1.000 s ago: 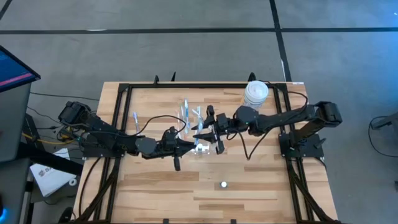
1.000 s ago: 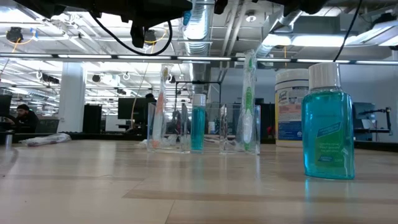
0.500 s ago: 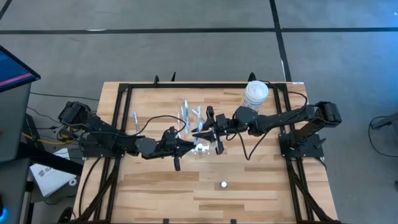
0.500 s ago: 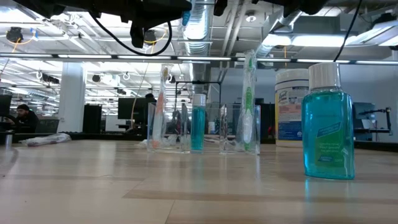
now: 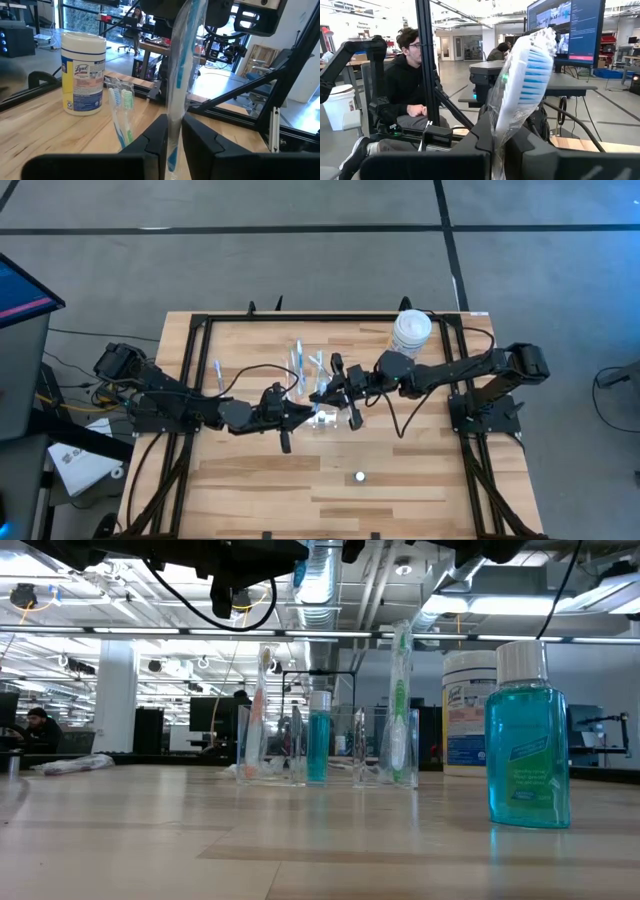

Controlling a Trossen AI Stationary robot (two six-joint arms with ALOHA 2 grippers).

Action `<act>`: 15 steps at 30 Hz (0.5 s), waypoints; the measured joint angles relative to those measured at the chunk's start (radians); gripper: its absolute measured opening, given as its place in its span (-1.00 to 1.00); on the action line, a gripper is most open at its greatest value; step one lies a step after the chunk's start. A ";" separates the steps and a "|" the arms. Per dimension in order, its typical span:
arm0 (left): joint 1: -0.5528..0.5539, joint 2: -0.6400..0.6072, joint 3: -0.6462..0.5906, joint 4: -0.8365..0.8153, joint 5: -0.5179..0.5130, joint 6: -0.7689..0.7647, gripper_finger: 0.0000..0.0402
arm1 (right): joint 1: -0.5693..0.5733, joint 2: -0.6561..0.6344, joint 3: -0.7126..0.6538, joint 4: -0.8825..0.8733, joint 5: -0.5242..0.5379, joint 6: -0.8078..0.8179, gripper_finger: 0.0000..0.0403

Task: Pick & Place toothbrushing station
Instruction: Put the left blue toothbrush into the transparent organizer

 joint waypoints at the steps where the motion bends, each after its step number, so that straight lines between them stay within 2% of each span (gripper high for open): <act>1: 0.000 0.000 0.000 0.000 0.000 0.000 -0.72 | 0.000 -0.001 0.000 -0.008 -0.001 -0.001 -0.97; 9: -0.015 -0.037 0.000 -0.001 -0.004 0.082 -0.49 | 0.000 -0.027 -0.002 -0.119 -0.004 -0.016 -0.98; 15: -0.024 -0.061 0.000 -0.019 -0.008 0.110 -0.43 | 0.006 -0.053 -0.035 -0.126 -0.003 -0.030 -0.98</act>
